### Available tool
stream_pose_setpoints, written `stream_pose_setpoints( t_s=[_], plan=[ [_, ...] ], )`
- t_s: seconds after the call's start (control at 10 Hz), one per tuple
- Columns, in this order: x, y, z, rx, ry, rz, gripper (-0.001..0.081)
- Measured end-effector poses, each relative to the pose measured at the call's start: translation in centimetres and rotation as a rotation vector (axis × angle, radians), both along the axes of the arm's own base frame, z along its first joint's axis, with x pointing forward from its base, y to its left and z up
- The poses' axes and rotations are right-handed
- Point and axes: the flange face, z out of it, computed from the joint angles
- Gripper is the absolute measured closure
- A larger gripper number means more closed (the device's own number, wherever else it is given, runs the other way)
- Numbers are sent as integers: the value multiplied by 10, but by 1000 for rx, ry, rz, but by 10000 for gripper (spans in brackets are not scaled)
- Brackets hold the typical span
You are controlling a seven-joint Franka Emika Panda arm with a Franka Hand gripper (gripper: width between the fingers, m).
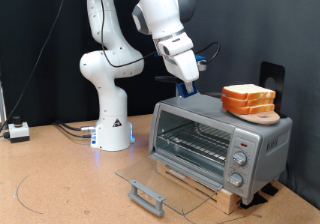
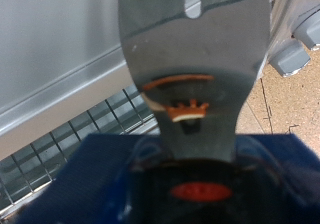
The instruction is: Make a piece of toast with the oven
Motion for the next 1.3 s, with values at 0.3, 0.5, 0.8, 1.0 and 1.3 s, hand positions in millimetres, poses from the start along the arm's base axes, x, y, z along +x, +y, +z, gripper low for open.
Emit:
stream_pose_setpoints(
  t_s=[0.3,0.5,0.8,1.0,1.3],
  plan=[
    [-1,2,-3,-3,15,7,410],
    [-1,2,-5,-6,27,12,410],
    [0,4,-9,-10,36,14,410],
    [0,8,-8,-15,27,13,410],
    [0,17,-6,-22,9,24,410]
  ],
)
